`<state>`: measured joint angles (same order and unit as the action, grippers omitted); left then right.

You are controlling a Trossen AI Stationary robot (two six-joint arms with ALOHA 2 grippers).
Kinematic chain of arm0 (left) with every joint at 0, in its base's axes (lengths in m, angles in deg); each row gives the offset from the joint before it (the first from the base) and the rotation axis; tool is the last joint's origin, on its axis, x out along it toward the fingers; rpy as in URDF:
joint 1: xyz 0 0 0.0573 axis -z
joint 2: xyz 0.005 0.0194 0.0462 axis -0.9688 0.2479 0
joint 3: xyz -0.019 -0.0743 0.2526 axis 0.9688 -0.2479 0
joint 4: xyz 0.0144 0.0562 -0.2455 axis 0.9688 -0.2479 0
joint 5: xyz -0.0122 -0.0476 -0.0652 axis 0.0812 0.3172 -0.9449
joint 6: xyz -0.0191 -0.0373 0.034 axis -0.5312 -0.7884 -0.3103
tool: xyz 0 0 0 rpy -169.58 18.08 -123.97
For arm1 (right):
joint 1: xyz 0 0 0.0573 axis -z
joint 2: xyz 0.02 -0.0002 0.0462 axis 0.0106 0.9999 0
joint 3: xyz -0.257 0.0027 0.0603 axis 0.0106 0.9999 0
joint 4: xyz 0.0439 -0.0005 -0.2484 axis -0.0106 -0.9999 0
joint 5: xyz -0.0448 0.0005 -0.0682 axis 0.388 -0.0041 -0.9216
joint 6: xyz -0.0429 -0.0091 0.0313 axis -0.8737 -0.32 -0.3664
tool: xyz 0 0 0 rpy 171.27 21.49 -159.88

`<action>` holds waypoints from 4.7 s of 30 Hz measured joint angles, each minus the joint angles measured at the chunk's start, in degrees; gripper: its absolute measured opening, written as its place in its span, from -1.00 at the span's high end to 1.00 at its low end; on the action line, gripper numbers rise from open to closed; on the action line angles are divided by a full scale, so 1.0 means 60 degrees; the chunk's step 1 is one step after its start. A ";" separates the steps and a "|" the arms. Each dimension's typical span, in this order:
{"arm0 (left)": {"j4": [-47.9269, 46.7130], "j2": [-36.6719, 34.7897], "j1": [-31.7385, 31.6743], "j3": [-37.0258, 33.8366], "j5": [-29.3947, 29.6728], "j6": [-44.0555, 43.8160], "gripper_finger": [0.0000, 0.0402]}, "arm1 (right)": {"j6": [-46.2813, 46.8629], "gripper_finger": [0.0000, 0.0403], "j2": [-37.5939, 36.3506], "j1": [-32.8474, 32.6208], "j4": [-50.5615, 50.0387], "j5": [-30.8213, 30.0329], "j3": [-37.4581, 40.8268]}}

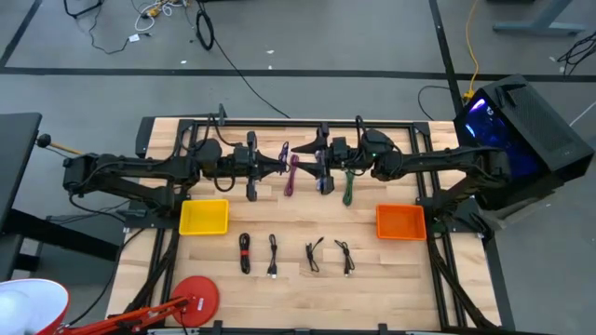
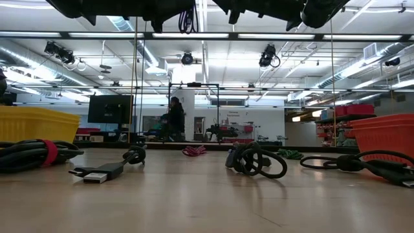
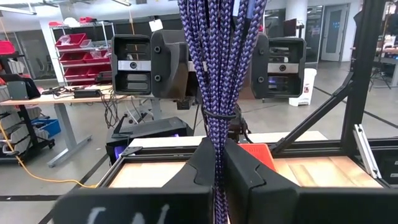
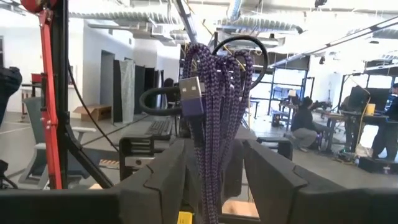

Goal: Pick & Place USB Port
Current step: Put the blue USB cable into the orange bin, then put the black USB cable into the yellow bin

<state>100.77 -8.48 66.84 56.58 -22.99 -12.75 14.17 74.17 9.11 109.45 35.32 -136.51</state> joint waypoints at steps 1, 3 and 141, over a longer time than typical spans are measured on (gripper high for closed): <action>0.0043 0.0023 0.0022 0.0001 -0.0003 0.0017 0.94 | 0.0002 0.17 0.0060 -0.0021 0.0099 -0.0005 0.0000; 0.0231 0.0109 0.0104 0.0011 0.0003 0.0024 0.94 | 0.0006 0.17 0.0225 -0.0072 0.0212 0.0000 -0.0002; -0.2778 0.0571 -0.0057 0.0004 0.1945 -0.0636 0.05 | 0.5752 0.50 -0.5728 -0.3152 -1.7579 -0.2779 0.3442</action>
<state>84.10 -5.05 66.50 56.61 -11.32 -16.56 48.68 39.80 -9.80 3.98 18.65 -115.85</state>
